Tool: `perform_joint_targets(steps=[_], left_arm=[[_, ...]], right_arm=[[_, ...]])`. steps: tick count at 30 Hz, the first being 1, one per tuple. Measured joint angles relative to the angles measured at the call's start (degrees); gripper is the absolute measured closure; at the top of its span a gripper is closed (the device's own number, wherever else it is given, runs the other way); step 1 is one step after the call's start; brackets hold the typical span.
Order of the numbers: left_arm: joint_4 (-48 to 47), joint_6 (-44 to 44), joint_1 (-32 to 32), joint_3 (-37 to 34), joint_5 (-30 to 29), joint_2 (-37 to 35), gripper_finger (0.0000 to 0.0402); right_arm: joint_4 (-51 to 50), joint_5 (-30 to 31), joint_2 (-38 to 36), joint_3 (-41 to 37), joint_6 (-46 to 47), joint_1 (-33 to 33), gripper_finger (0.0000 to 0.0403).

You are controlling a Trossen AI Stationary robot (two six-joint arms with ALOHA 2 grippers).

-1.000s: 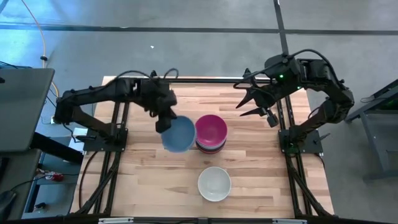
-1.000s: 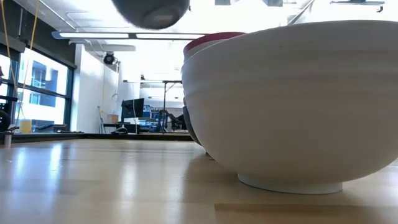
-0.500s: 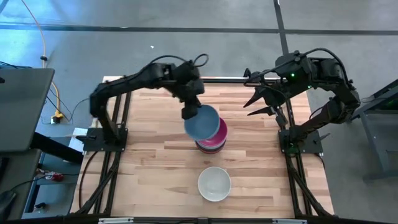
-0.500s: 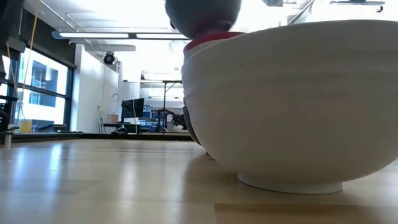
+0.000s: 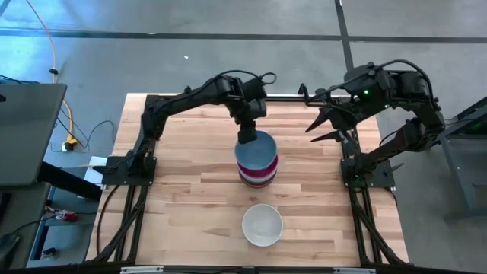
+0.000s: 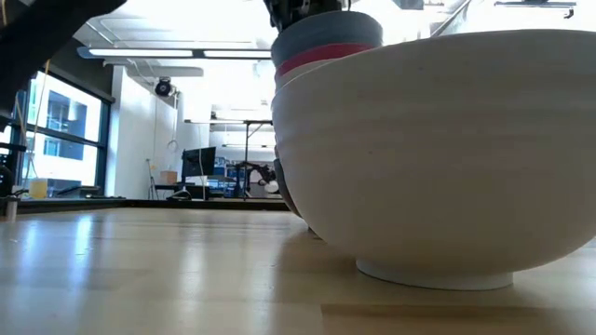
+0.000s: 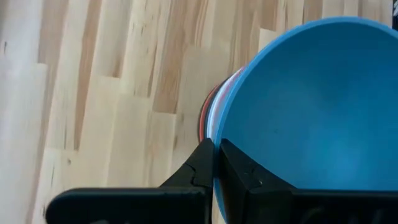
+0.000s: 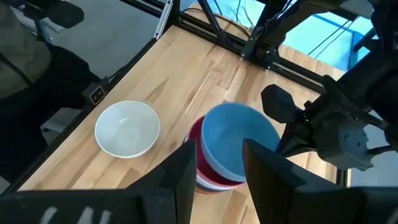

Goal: Nest bowls inside each other
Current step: Stack the blue bowl on the pink bowl

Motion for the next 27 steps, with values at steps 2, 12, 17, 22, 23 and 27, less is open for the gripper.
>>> perform_joint_targets(steps=[2, 12, 17, 22, 23, 27], left_arm=[[-0.14, 0.11, -0.07, 0.19, 0.83, 0.56, 0.0401], [-1.14, 0.13, -1.18, 0.17, 1.68, 1.27, 0.0401], [-1.54, 0.11, -1.93, 0.17, 1.69, 1.27, 0.0401], [-1.5, -0.08, -1.95, 0.17, 1.69, 1.27, 0.0401], [-1.5, -0.31, -1.95, 0.17, 1.69, 1.27, 0.0401], [-2.45, -0.42, -2.1, 0.17, 1.48, 2.01, 0.0401]], right_arm=[[-0.16, 0.0, -0.08, 0.0, -0.29, 0.0, 0.0279], [-0.33, 0.0, -0.26, 0.0, -1.4, 0.0, 0.0279], [-0.29, 0.0, -0.07, 0.0, -1.44, 0.0, 0.0279], [-0.16, 0.0, -0.07, 0.02, -1.29, 0.0, 0.0279], [0.11, -0.01, -0.07, 0.02, -1.28, 0.0, 0.0279], [0.5, -0.02, -0.07, 0.04, -1.27, 0.0, 0.0279]])
